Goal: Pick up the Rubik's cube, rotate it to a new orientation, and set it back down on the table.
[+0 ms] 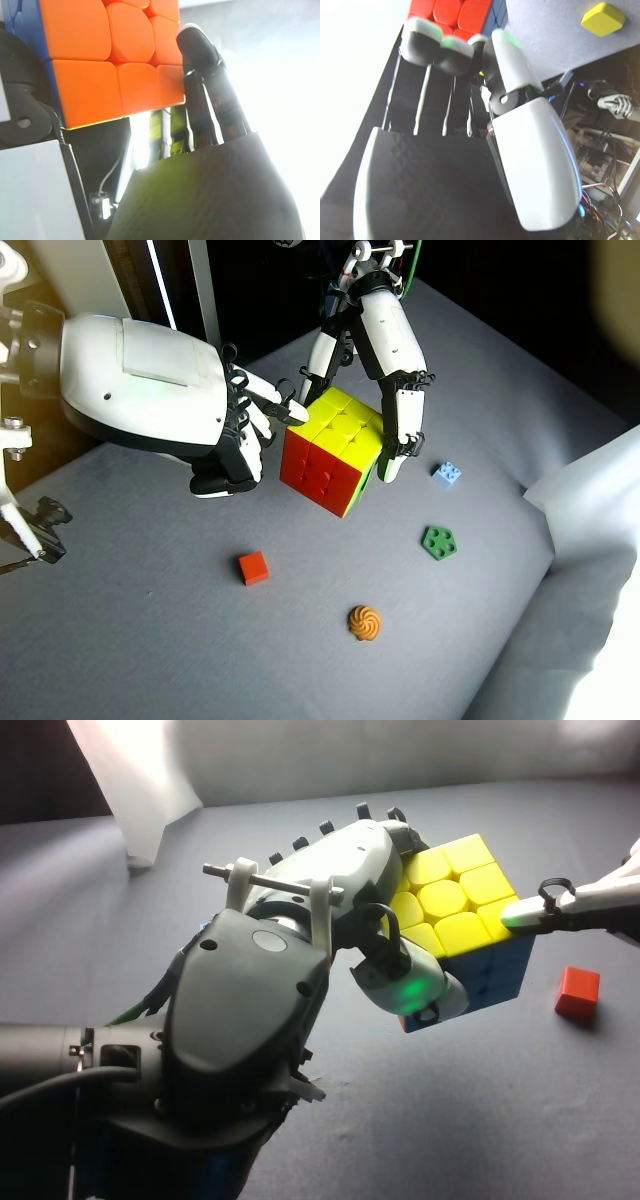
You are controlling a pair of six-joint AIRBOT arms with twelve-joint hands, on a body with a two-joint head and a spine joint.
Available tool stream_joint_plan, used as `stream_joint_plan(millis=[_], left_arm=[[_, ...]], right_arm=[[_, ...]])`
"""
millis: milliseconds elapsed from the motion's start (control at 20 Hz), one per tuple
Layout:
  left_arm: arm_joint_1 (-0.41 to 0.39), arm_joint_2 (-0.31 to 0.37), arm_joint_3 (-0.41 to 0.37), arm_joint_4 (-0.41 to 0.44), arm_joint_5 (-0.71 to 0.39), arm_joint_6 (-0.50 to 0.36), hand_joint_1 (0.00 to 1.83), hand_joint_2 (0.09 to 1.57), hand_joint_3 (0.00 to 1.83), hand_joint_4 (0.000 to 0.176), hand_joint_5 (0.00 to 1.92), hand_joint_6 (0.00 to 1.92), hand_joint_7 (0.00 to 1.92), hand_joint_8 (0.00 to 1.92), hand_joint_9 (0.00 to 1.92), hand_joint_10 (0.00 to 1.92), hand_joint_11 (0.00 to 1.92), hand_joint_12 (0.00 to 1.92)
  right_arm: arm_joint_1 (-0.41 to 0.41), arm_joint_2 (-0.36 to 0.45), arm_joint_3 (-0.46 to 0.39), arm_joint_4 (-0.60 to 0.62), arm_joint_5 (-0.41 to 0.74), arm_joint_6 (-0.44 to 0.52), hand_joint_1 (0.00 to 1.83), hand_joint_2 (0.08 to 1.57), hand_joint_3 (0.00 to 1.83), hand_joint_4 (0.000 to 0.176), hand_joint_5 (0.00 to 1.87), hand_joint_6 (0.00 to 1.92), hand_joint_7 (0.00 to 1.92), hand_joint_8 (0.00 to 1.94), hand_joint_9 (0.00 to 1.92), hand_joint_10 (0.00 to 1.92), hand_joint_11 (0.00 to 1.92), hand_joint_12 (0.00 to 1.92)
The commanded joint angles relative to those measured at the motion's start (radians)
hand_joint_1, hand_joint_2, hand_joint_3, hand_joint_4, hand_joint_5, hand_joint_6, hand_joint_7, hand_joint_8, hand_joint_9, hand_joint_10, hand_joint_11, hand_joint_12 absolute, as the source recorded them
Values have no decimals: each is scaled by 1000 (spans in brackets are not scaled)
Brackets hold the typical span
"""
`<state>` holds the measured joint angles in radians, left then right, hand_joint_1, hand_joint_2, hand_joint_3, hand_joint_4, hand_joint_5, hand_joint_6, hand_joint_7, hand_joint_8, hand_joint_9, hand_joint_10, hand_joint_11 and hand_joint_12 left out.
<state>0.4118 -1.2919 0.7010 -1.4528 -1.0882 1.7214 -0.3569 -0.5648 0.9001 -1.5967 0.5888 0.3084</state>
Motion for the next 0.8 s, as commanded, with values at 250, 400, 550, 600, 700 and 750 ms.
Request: stream_joint_plan(millis=[250, 400, 550, 600, 700, 750], left_arm=[[-25, 1, 0, 116, -33, -26, 1474, 1229, 0, 0, 747, 1211, 636, 1623, 659, 1594, 594, 1495], [-26, 1, 0, 116, -33, -26, 1343, 1235, 1, 0, 789, 1116, 663, 1594, 684, 1509, 627, 1265], [-28, 1, 2, 116, -33, -26, 1337, 1238, 1, 0, 777, 1122, 658, 1595, 689, 1508, 626, 1212], [-28, 0, 2, 116, -33, -26, 1337, 1238, 1, 0, 777, 1122, 658, 1595, 689, 1508, 626, 1212], [-29, 1, 2, 116, -33, -26, 1452, 1218, 0, 0, 751, 1176, 676, 1549, 727, 1465, 591, 1491], [-29, 0, 2, 116, -33, -26, 1474, 1225, 2, 0, 715, 1240, 652, 1572, 717, 1510, 570, 1552]], right_arm=[[-24, -4, -2, 30, 6, -6, 1301, 1276, 0, 0, 265, 7, 677, 1566, 895, 1921, 922, 1921], [-32, -11, -2, 31, -7, -6, 1291, 1290, 3, 0, 245, 1, 654, 1598, 884, 1921, 922, 1921], [-42, -34, 1, 30, -18, -9, 1301, 1276, 0, 0, 290, 10, 680, 1562, 896, 1921, 924, 1921], [-44, -47, 1, 31, -28, -9, 1301, 1276, 0, 0, 290, 10, 680, 1562, 896, 1921, 924, 1921], [-52, -61, 1, 31, -69, -9, 1297, 1281, 0, 0, 283, 1, 669, 1578, 900, 1921, 933, 1921], [-56, -63, 1, 31, -82, -9, 1295, 1284, 1, 0, 264, 0, 665, 1585, 915, 1921, 942, 1921]])
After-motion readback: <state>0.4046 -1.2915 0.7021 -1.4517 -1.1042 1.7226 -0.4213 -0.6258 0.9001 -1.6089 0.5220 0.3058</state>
